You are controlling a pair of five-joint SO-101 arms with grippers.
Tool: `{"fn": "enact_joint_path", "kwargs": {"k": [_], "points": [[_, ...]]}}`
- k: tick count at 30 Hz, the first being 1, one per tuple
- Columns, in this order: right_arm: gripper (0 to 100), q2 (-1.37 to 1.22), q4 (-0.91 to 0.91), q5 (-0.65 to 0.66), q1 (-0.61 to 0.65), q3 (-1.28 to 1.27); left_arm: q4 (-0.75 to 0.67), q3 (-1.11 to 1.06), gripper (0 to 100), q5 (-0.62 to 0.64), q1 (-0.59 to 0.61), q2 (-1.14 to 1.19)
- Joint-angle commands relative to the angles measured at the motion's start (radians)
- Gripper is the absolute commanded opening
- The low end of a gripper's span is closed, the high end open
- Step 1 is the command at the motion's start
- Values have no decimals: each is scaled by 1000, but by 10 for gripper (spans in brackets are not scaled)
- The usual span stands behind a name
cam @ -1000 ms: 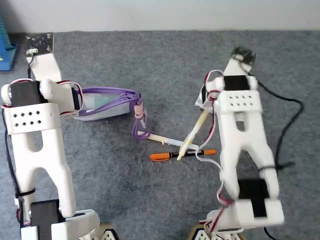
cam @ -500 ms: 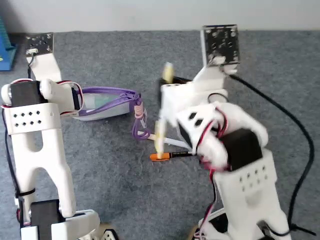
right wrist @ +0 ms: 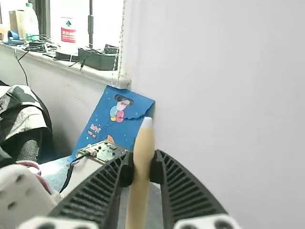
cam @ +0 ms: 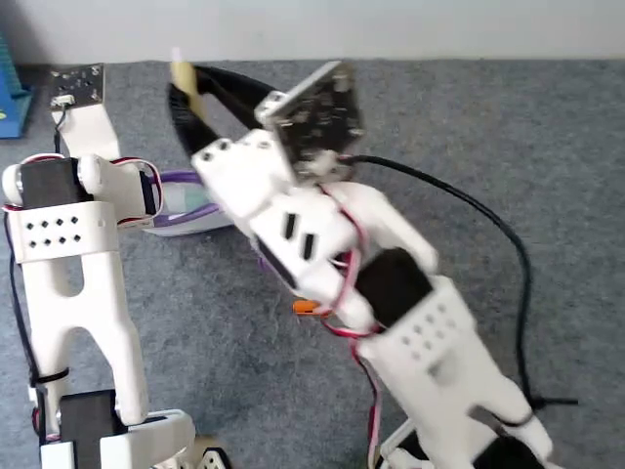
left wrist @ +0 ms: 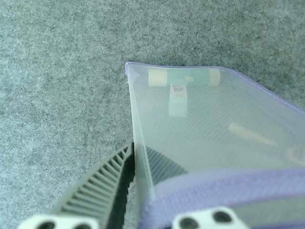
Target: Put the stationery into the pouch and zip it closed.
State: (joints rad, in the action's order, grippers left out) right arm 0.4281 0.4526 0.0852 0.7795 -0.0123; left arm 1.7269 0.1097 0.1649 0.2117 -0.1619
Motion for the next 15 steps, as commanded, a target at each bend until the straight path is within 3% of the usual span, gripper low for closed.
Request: {"fn": "enact_joint_path", "kwargs": {"k": [1,8,15], "points": [[8,-70,-140,49,24,32,26,2,11,11,-5,3],[8,-196,-202,78,5,5,26,2,11,11,2,2],[17,-39,-85,101,4,-206,26,2,11,11,2,-2]]}}
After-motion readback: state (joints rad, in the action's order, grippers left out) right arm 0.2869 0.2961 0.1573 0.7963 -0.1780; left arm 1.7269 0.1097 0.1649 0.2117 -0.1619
